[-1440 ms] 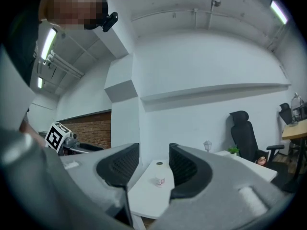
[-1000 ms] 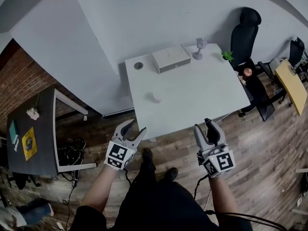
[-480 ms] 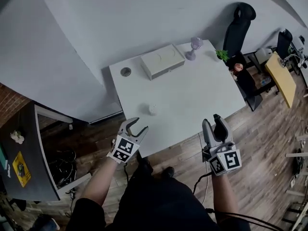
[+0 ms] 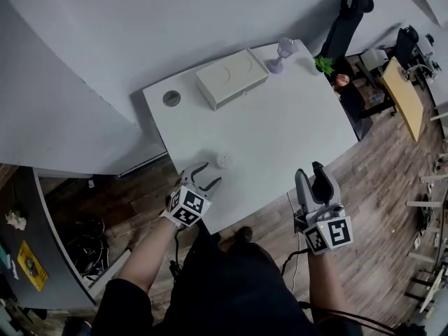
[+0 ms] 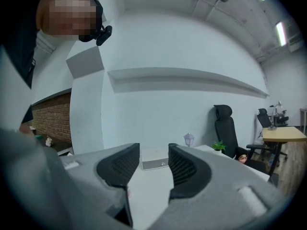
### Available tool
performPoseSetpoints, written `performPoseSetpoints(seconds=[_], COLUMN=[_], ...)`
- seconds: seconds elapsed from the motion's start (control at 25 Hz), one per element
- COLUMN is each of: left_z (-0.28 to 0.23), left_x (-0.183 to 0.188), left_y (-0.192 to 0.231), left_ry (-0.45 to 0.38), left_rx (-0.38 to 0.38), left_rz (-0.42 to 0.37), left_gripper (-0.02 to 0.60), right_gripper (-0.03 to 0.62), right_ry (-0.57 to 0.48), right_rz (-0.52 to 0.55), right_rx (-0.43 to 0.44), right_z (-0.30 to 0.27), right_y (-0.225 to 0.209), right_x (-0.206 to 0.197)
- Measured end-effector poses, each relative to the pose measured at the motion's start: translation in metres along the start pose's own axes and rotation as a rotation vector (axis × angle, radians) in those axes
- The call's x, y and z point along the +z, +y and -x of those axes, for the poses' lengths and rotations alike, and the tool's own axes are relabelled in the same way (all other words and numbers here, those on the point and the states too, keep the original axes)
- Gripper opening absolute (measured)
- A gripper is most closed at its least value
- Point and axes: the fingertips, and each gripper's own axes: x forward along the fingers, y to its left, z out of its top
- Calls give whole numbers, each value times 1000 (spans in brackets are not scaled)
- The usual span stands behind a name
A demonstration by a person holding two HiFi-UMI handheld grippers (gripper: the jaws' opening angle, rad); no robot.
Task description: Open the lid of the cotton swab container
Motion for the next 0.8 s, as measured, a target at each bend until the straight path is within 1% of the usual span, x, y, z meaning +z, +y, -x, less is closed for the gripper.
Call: performPoseSetpoints(seconds=[0.08, 0.2, 0.4, 0.48, 0.64, 0.8], left_z=[-10, -24, -40, -47, -59, -64], left_x=[-2, -4, 0, 0, 0, 0], left_y=[0, 0, -3, -5, -4, -1], left_ry=[25, 58, 92, 110, 122, 134], left_rx=[-8, -12, -5, -6, -10, -3], left_rz=[-15, -13, -26, -39, -65, -76], left_gripper=[253, 258, 258, 258, 258, 258], right_gripper=[187, 187, 184, 184, 181, 182], right_ry=[9, 9, 10, 16, -13, 20], right_rz=[-9, -36, -52, -55, -103, -88], right_rx=[1, 10, 76, 90, 112, 108], right_z=[-2, -7, -15, -15, -20, -16], right_y=[-3, -12, -21, -29, -36, -42], right_x=[-6, -13, -17, -18, -15, -27])
